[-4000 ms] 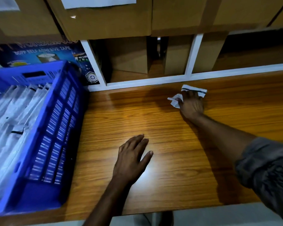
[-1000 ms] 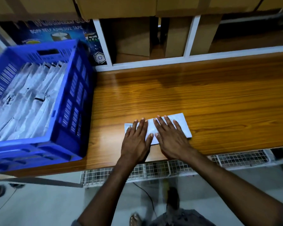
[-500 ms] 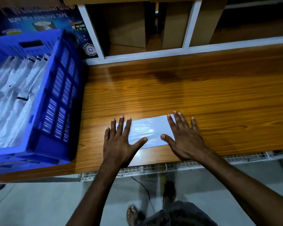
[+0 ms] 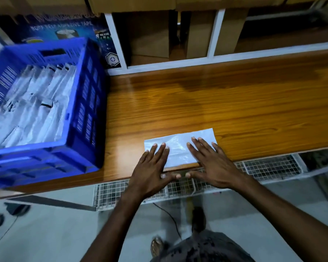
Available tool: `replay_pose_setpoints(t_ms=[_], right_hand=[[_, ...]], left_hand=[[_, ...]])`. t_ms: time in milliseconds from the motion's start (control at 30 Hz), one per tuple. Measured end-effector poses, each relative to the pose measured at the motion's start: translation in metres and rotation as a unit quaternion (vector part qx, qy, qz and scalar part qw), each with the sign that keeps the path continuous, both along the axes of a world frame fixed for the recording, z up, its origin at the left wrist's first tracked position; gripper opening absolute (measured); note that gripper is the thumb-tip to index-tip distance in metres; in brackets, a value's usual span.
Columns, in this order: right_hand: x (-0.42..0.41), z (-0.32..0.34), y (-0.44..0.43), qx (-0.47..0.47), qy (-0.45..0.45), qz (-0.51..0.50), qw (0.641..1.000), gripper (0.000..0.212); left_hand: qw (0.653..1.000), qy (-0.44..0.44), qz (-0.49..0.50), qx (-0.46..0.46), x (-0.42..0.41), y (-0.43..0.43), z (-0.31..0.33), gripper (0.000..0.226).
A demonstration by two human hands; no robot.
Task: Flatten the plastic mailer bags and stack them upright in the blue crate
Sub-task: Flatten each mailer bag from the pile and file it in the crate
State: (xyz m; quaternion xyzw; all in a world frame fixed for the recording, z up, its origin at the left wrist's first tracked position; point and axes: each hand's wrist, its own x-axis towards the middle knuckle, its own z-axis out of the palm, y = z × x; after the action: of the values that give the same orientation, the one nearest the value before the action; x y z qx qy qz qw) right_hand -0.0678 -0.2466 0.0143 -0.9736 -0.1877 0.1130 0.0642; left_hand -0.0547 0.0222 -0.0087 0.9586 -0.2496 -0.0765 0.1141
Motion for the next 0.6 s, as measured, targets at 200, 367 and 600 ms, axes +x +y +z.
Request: replay_pose_setpoints(t_ms=[200, 367, 600], right_hand=[[-0.026, 0.018, -0.005, 0.087, -0.083, -0.023, 0.992, 0.055], [-0.012, 0.067, -0.01, 0.142, -0.165, -0.08, 0.973, 0.036], [0.049, 0.073, -0.013, 0.093, -0.164, -0.084, 0.978, 0.045]], left_hand=[[0.981, -0.151, -0.054, -0.111, -0.015, 0.017, 0.01, 0.049], [0.954, -0.121, 0.092, -0.257, -0.001, 0.02, 0.062, 0.031], [0.919, -0.097, 0.193, -0.33, 0.047, 0.0, 0.057, 0.047]])
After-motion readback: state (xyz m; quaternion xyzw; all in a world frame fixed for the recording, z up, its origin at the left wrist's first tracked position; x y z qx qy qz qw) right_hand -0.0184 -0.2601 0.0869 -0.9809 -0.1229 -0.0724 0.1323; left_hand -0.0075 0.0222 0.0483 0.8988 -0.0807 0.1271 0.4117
